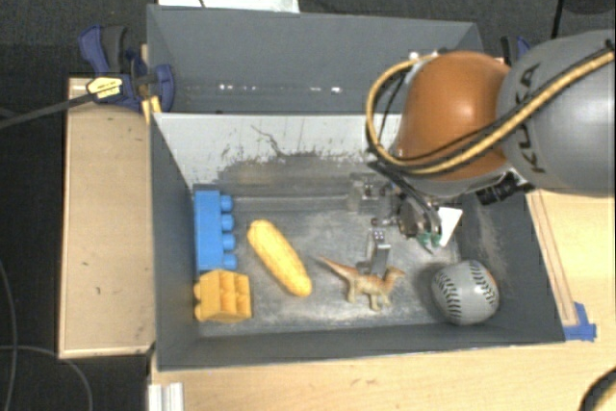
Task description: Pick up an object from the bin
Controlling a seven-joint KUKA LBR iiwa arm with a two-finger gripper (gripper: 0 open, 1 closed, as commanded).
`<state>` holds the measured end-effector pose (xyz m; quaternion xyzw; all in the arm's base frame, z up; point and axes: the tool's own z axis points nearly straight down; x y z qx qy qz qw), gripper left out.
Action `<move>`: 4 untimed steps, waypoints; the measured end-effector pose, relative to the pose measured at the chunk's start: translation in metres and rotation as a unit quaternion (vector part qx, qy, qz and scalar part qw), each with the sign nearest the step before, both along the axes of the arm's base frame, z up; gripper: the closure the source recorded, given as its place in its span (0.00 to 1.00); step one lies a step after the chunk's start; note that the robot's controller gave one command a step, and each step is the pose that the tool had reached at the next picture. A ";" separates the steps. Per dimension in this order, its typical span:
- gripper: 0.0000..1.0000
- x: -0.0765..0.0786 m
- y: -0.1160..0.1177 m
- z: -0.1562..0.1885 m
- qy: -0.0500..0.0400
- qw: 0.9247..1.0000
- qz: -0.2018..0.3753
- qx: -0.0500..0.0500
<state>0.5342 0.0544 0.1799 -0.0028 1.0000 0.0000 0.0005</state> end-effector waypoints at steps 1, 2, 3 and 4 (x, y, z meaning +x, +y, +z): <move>0.00 0.007 -0.016 -0.025 -0.001 1.000 0.024 0.000; 0.00 -0.009 -0.042 -0.034 0.000 1.000 0.027 0.000; 0.00 -0.021 -0.051 -0.058 -0.001 1.000 0.016 0.000; 1.00 -0.024 -0.060 -0.093 0.000 1.000 -0.013 0.000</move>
Offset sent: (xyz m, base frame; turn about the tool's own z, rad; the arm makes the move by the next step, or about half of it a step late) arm -0.0152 -0.0494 -0.0360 -0.0517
